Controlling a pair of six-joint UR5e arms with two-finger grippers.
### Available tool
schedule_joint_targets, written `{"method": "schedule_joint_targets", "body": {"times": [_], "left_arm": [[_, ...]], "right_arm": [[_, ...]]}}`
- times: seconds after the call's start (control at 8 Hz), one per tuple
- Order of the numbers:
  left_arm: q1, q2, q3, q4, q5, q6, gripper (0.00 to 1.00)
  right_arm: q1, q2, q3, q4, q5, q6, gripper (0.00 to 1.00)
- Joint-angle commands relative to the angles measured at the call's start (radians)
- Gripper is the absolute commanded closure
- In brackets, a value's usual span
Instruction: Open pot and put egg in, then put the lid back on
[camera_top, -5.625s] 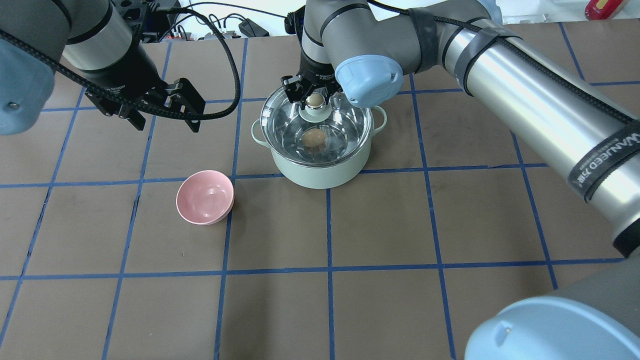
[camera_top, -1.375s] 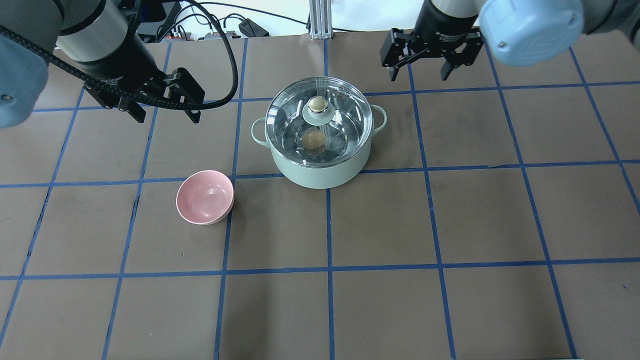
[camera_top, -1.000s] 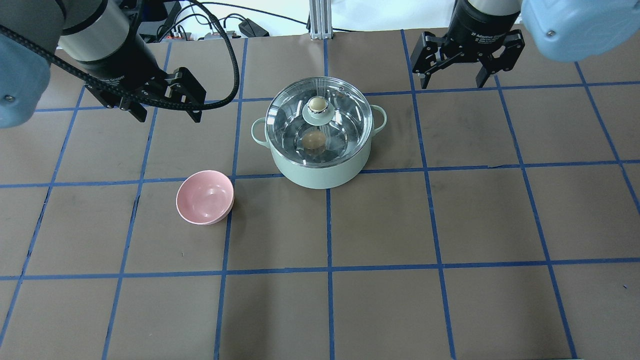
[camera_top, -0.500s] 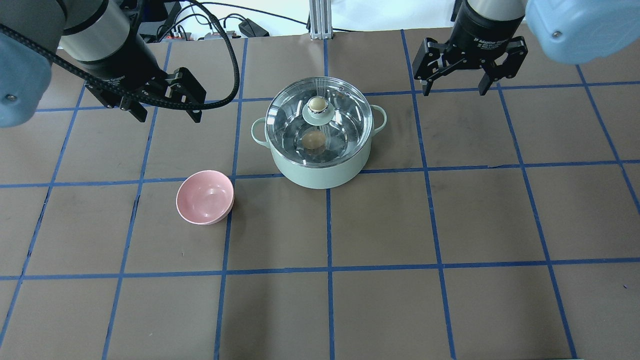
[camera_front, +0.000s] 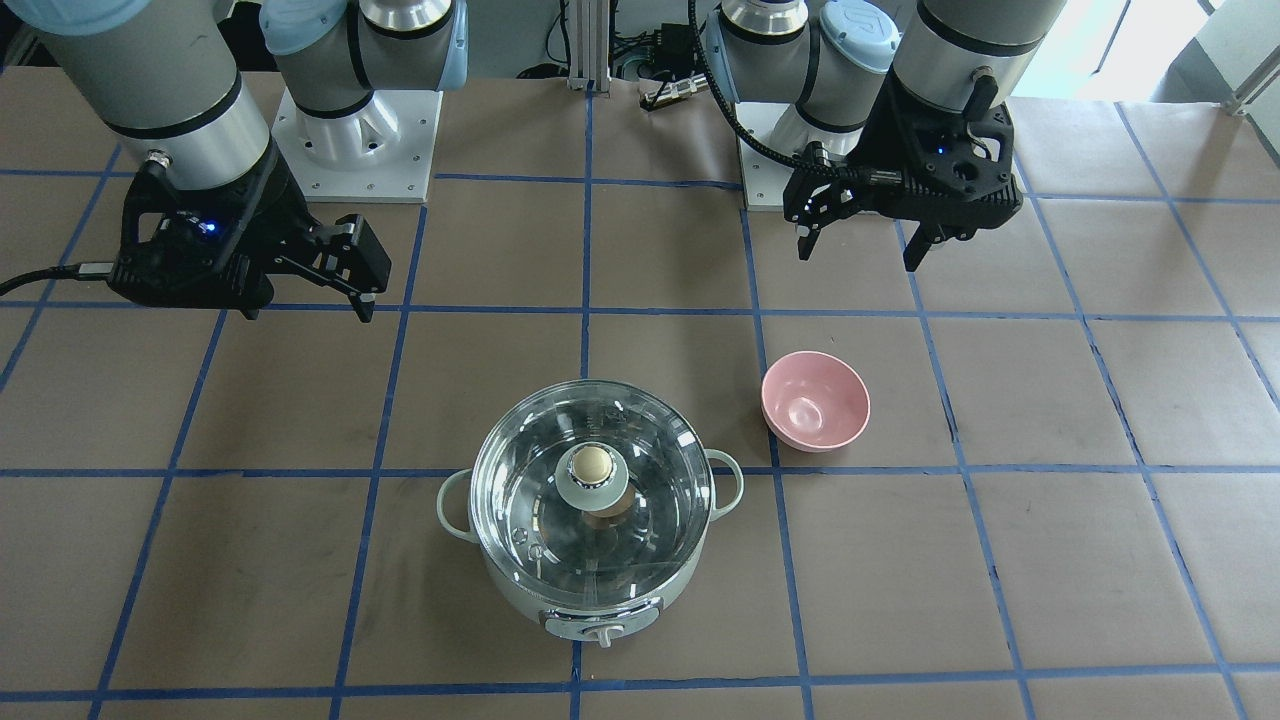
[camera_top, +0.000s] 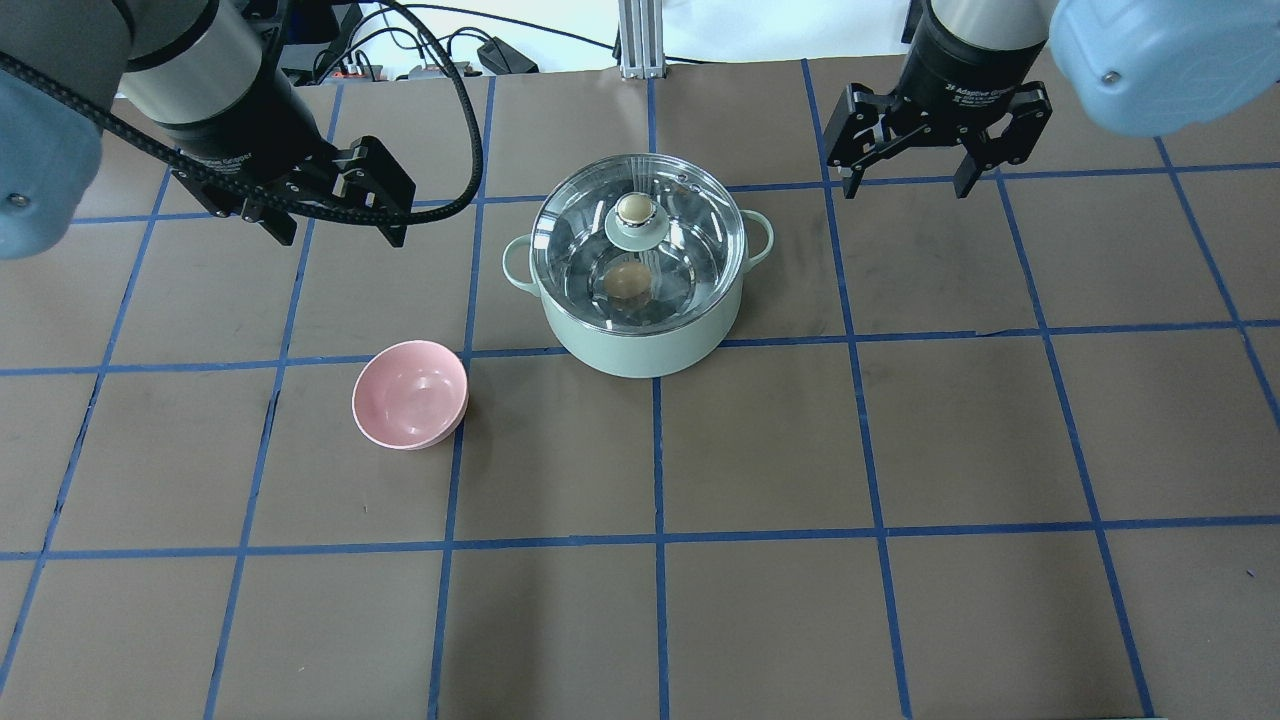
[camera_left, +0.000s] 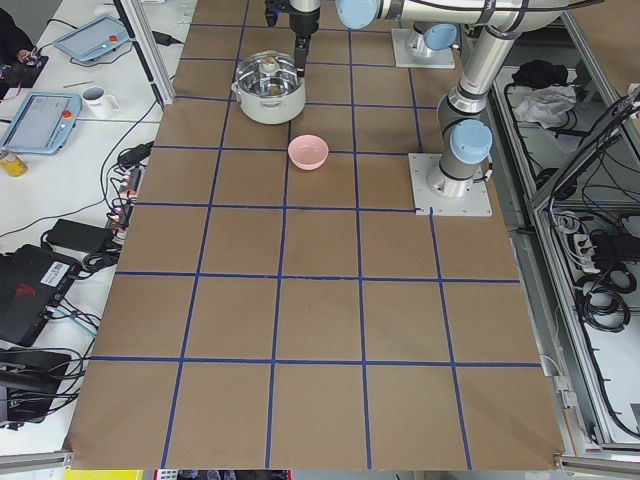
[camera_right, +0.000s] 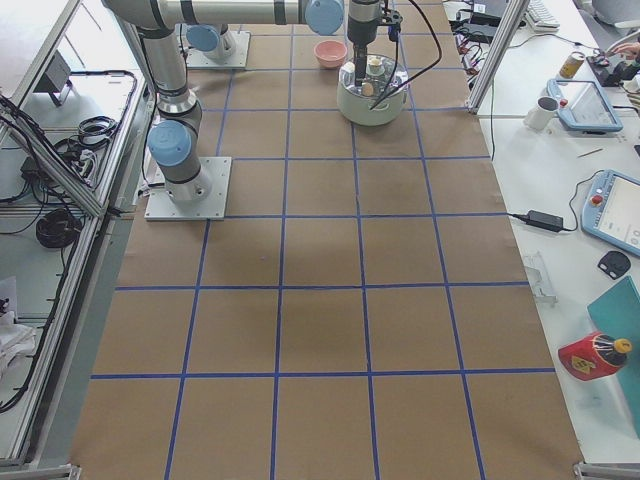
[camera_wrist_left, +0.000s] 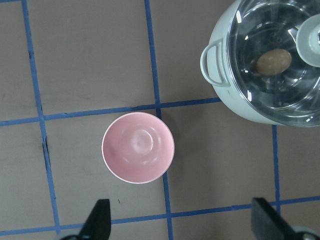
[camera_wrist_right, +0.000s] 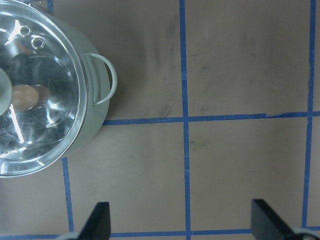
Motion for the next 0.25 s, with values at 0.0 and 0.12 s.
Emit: {"method": "schedule_joint_targets", "body": {"times": [0.0,0.12], "left_arm": [[-0.001,-0.001,-0.002,-0.002,0.003,0.007,0.0],[-0.001,0.002,-0.002,-0.002,0.001,0.007,0.0]], "right_arm": [[-0.001,0.001,0.0,-0.001,-0.005,0.0,0.0],[0.001,0.0,0.002,0.003,-0.005,0.0,0.0]]}}
